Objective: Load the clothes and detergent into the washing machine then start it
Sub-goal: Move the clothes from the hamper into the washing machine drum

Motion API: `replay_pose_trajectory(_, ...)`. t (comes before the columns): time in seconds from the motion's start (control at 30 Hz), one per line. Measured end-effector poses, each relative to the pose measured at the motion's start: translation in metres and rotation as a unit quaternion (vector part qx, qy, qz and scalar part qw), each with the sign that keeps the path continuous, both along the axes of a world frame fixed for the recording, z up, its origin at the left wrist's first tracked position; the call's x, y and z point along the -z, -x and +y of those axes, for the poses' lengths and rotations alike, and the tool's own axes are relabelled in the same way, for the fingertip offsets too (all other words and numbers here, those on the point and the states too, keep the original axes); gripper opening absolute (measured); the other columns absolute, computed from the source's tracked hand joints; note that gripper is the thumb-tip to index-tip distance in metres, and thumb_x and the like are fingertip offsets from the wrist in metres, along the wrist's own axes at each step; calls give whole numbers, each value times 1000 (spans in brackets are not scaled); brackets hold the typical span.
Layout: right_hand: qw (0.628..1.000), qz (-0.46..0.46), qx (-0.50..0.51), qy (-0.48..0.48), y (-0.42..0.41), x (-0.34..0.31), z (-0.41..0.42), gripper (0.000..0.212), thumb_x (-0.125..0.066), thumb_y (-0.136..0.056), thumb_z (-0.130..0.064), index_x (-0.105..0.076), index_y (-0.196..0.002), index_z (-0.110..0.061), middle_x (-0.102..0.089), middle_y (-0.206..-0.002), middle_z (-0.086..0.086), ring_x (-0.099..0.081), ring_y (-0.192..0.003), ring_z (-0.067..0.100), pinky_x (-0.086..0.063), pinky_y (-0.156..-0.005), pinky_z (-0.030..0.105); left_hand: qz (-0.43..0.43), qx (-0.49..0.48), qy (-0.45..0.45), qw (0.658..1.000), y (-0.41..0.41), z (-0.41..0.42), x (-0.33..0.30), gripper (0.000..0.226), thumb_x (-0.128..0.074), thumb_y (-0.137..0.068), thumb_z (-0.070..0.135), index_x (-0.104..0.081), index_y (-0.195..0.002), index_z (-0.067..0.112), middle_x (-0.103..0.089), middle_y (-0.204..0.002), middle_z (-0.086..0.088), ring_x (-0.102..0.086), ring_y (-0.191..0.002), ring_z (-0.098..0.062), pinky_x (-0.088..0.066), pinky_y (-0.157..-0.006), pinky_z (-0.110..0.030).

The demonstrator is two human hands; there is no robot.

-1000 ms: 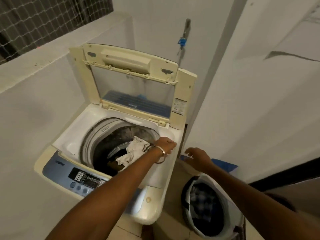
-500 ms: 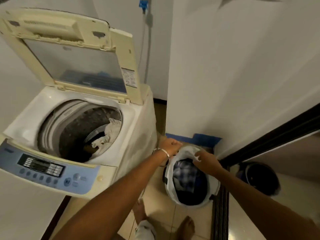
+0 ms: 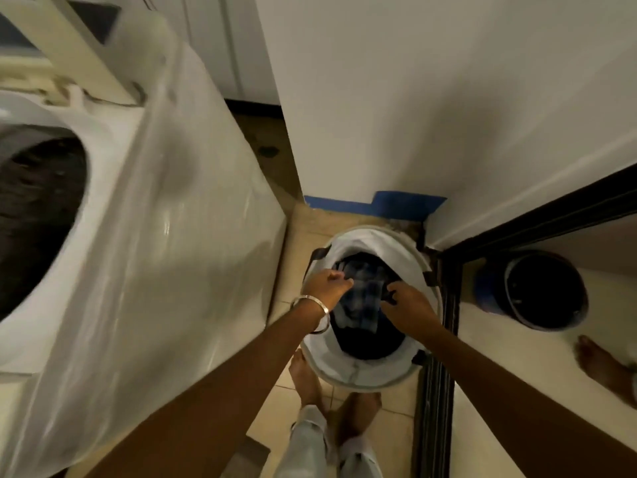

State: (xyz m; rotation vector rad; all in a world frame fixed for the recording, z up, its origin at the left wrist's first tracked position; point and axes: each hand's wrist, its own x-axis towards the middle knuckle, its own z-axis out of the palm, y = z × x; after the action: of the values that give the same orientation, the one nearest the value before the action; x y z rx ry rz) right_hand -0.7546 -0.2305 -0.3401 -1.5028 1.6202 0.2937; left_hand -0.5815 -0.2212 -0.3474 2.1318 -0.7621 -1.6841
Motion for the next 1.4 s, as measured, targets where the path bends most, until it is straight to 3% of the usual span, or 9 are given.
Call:
replay_pose_trajectory(0.37,998,-9,57,-16,-16,196,-12,20,-49,-97,-21,-56,-108,-6,-62,-104,14,-57,-84,25,-44,-77,34,17,-4,-30,999,25,-19,201,36,-69,-86,22,-61,-117,5,-63,-119,-14,-59,-113,-28,-45,-102,-36)
replay_pose_trajectory(0.57,997,12,82,1,-3,287,-12,47,-48,-86,-43,-55,-119,-9,-56,-121,17,-57,-110,35,-46,-89,38,33,-92,-31,995,30,-13,285,20,-68,-85,5,-63,-104,0,-55,-97,-2,-54,-91,-17,-40,-86,-28)
replay_pose_trajectory(0.7,989,43,141,14,18,326,-22,79,-67,-77,-50,-42,-139,-9,-45,-138,17,-46,-125,36,-44,-100,45,38,-121,-37,991,31,-20,330,62,-76,-78,12,-49,-132,-1,-56,-130,-15,-55,-119,-30,-45,-103,-40)
replay_pose_trajectory(0.8,976,54,211,10,37,356,-30,116,-67,-59,-73,-30,-150,-10,-40,-149,14,-41,-135,34,-40,-108,43,63,-139,-31,988,33,-26,356,37,-74,-78,3,-60,-110,-8,-65,-110,-20,-65,-97,-24,-50,-79,-30)
replay_pose_trajectory(0.87,955,2,294,-30,41,364,-35,100,-79,-72,-47,-30,-150,-8,-37,-153,11,-38,-137,31,-34,-113,37,86,-164,-33,982,37,-28,369,38,-79,-71,6,-62,-104,-1,-67,-104,-11,-66,-81,-11,-51,-69,-24)
replay_pose_trajectory(0.97,937,-57,337,-79,48,384,-37,77,-74,-85,-17,-32,-148,-4,-36,-153,11,-36,-138,29,-31,-107,28,122,-193,-46,973,44,-28,387,63,-79,-73,5,-50,-129,0,-57,-128,-10,-58,-100,-21,-48,-84,-32)
replay_pose_trajectory(1.2,906,-158,372,-123,56,422,-33,69,-79,-79,-26,-49,-140,-15,-48,-145,3,-49,-125,23,-41,-100,33,110,-233,-44,965,44,-30,433,76,-84,-69,11,-47,-134,-3,-53,-137,-15,-54,-123,-30,-46,-99,-32)
replay_pose_trajectory(1.3,895,-188,374,-155,62,430,-35,61,-77,-81,-23,-53,-136,-14,-54,-135,2,-52,-113,18,-40,-92,31,125,-244,-40,961,40,-26,455,105,-92,-46,37,-49,-134,0,-54,-137,-11,-54,-124,-27,-43,-107,-40)
replay_pose_trajectory(1.4,875,-212,390,-196,63,430,-39,47,-73,-84,-21,-59,-128,-12,-59,-123,3,-55,-100,21,-42,-87,32,173,-248,-76,950,31,-12,481,84,-92,-54,42,-61,-127,15,-64,-129,-5,-59,-121,-23,-43,-108,-45)
